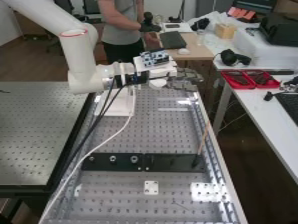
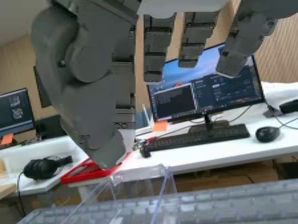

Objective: Grab the paper clip and place it in the clear container

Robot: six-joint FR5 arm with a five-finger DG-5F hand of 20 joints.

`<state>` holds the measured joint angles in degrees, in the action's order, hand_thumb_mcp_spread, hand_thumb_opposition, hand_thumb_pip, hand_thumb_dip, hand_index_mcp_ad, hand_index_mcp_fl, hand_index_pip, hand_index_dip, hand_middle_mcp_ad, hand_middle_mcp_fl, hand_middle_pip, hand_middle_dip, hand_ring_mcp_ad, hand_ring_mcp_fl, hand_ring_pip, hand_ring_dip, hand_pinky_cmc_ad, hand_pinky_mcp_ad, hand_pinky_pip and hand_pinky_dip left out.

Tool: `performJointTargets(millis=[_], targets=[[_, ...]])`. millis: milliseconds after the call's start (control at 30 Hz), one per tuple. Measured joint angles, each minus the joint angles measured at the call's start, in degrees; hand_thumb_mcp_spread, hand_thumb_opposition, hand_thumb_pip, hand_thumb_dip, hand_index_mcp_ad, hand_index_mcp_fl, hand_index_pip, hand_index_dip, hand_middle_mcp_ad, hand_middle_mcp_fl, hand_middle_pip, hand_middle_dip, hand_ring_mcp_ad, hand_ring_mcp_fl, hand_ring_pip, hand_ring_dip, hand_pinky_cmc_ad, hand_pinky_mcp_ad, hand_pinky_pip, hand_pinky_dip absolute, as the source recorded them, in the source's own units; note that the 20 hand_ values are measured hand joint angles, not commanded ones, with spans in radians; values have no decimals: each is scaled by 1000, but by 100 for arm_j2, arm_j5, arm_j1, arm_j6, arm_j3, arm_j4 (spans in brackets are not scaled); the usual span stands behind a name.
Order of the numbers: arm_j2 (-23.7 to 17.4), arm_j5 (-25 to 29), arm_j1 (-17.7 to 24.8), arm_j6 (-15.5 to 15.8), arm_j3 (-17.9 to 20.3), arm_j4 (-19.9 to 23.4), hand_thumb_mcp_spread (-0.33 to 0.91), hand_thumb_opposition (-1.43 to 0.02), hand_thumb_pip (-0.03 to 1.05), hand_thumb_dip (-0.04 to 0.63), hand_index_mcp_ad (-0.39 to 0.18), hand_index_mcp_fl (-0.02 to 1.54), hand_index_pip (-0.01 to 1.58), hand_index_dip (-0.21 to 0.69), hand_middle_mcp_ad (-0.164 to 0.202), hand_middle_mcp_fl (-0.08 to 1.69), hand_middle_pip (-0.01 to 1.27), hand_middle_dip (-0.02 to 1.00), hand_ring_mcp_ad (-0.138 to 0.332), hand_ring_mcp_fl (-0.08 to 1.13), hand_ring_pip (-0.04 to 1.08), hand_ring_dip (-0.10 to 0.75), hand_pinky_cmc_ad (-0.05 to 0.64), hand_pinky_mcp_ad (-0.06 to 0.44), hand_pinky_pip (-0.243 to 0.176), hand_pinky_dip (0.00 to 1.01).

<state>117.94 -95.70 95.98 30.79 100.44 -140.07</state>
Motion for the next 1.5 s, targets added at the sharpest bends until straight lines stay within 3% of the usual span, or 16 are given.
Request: performJointTargets(millis=[633, 700, 733, 767, 833, 900, 1133, 1267, 1500], targets=[[522, 153, 362, 16, -542, -934, 520, -988, 515, 283, -159, 787, 1183, 65, -19, 215, 126, 173, 86, 59, 113, 80, 346, 264, 37, 154], [529, 125, 348, -4, -597, -1103, 527, -976, 518, 284, -161, 782, 1087, 75, -19, 204, 126, 173, 86, 52, 113, 80, 346, 264, 37, 154], [528, 114, 340, -17, -600, -1132, 518, -962, 518, 284, -157, 689, 1028, 73, -14, 183, 126, 173, 82, 51, 113, 80, 346, 264, 37, 154], [521, 99, 325, -28, -596, -1137, 497, -944, 518, 284, -161, 503, 941, 65, -3, 168, 126, 173, 87, 51, 112, 80, 346, 264, 37, 154], [477, 75, 287, -48, -563, -1090, 482, -911, 520, 281, -159, 405, 852, 73, -5, 141, 126, 173, 86, 33, 112, 80, 346, 264, 37, 154], [414, 57, 231, -74, -501, -1013, 456, -888, 552, 281, -159, 374, 775, 73, -2, 108, 126, 173, 87, 26, 112, 80, 346, 265, 37, 154], [169, 56, 97, -165, -288, -846, 452, -836, 564, 281, -159, 271, 730, 75, -5, 89, 126, 173, 86, 17, 112, 80, 346, 264, 33, 154], [-198, 136, -3, -230, -49, -697, 440, -819, 564, 281, -159, 274, 721, 75, -5, 87, 126, 173, 87, 16, 112, 80, 346, 264, 31, 152], [-1013, 437, -188, -149, 394, -534, 407, -806, 564, 281, -138, 276, 564, 91, -2, 89, 126, 173, 86, 12, 112, 80, 346, 264, 17, 150]])
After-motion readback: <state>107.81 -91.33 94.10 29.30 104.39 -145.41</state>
